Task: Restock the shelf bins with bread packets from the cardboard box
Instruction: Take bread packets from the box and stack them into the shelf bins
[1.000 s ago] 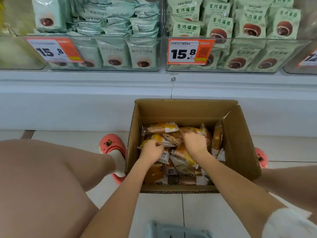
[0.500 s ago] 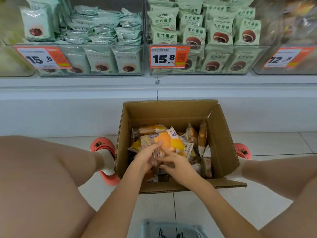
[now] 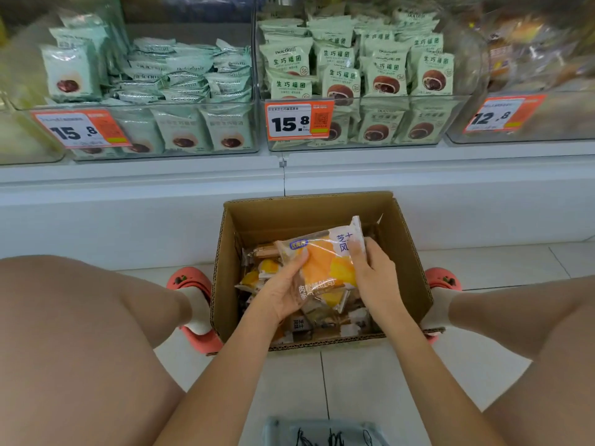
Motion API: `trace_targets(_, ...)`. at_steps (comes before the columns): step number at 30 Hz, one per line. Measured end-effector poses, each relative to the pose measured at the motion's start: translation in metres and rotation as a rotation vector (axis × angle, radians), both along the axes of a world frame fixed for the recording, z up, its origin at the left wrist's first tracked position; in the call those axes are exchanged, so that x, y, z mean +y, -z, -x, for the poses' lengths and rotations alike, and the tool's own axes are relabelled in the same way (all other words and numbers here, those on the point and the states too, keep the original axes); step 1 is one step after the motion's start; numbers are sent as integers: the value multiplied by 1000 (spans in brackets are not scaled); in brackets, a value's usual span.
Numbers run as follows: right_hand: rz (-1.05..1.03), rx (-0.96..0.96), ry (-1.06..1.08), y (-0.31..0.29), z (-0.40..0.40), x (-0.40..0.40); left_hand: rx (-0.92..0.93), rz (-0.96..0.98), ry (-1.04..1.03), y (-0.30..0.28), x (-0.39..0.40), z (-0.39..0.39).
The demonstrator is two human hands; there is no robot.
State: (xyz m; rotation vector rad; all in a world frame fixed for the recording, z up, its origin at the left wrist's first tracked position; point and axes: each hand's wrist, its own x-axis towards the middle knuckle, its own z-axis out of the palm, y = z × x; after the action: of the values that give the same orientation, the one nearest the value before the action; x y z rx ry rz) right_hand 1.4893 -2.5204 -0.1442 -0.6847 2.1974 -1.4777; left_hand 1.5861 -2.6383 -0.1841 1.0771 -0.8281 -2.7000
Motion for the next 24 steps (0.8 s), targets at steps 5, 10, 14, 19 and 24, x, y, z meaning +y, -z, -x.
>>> trace_targets(5, -95, 302, 96, -2, -2, -1, 1, -24, 31, 0, 3, -1)
trace_targets(10, -88, 333, 57, -15, -6, 0, -4, -31, 65, -17, 10, 6)
trace_targets(14, -100, 405, -36, -43, 15, 0, -1, 209, 34, -47, -9, 17)
trace_targets(19, -452, 940, -453, -137, 62, -21, -57, 777, 115, -125, -37, 35)
trace_targets(24, -396, 664, -592, -226, 90, -50, 102, 1139, 109, -226, -45, 64)
